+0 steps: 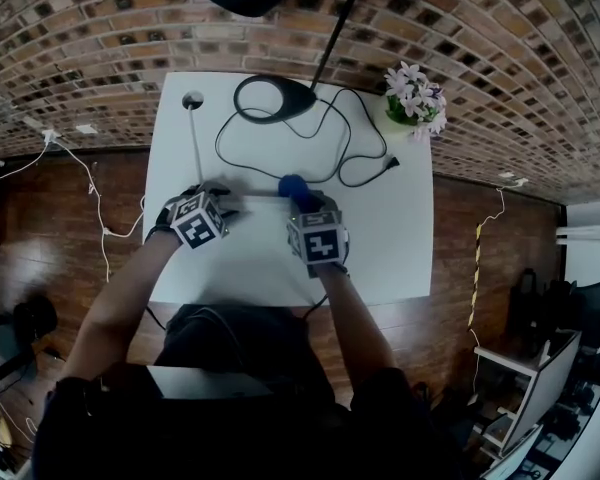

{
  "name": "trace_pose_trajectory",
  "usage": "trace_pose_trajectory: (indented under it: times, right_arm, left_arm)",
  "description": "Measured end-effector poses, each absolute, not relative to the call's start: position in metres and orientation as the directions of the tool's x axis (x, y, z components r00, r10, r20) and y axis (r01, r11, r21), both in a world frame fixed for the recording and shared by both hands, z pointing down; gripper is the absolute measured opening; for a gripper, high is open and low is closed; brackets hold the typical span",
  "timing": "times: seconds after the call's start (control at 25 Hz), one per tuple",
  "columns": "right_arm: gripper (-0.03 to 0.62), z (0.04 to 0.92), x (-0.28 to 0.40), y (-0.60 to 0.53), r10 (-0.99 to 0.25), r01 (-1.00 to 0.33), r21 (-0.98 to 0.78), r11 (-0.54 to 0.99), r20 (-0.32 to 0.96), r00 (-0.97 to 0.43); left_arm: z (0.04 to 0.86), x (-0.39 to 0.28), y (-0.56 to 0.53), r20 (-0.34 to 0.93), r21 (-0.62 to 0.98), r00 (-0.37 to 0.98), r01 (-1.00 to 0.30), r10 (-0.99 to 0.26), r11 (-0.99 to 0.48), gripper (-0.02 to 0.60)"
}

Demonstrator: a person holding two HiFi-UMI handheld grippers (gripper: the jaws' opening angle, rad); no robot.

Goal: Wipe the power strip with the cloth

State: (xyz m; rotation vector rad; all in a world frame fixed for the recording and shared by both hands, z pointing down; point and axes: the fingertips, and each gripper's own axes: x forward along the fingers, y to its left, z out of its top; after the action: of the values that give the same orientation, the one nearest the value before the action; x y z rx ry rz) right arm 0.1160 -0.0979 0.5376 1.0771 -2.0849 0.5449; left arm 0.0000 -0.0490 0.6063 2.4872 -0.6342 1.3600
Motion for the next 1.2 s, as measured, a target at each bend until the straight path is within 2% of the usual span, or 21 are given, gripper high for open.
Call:
trace_pose_trajectory:
  times: [0.88,1.2]
  right_arm:
    - [0.064,0.538,0.025,-0.057,-0.435,-0.714,-0.094,0.693,0.736,-0.518]
    - [0.064,0.538,0.0,-0.051,-0.368,-0.673,-0.15,0.724,0.742,-0.561]
  left_arm:
    - [0.614,-0.002,-0.048,0.826,0.009,0.498,-0.481,-0.264,-0.876,0.212]
    - [0.611,-0.004,-0.048,0.82,0.01,0.504,-0.488,-0.273,-0.873,0.212]
